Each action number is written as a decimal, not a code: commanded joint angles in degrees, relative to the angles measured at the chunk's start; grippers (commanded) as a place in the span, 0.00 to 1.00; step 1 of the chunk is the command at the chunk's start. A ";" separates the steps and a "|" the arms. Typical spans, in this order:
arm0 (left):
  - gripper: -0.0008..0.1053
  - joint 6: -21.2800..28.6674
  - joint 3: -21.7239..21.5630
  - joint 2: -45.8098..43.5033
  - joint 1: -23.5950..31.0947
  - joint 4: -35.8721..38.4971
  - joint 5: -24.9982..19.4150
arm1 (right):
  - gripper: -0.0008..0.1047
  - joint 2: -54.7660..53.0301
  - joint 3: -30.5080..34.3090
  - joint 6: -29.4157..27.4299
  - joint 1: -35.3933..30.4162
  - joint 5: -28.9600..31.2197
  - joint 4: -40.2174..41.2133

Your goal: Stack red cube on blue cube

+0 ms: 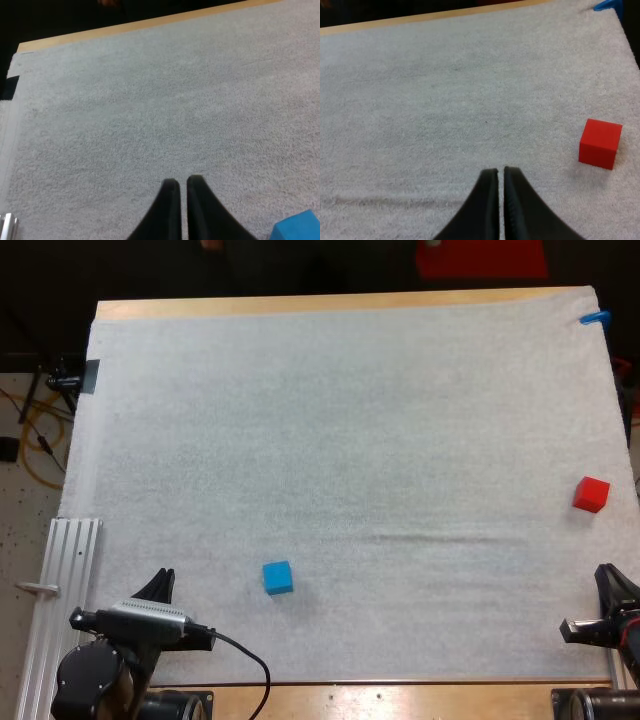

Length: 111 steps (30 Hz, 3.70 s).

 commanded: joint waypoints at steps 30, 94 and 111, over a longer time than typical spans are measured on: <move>0.01 6.71 -17.63 9.68 -8.65 11.08 11.81 | 0.01 12.24 -14.30 0.89 0.01 7.41 5.47; 0.01 10.21 -20.76 21.66 -24.43 13.98 13.69 | 0.71 85.82 -25.81 4.44 -8.11 11.94 -14.33; 0.01 10.21 -20.76 21.66 -24.43 13.98 14.51 | 0.26 93.26 -26.02 4.44 -8.11 12.82 -15.74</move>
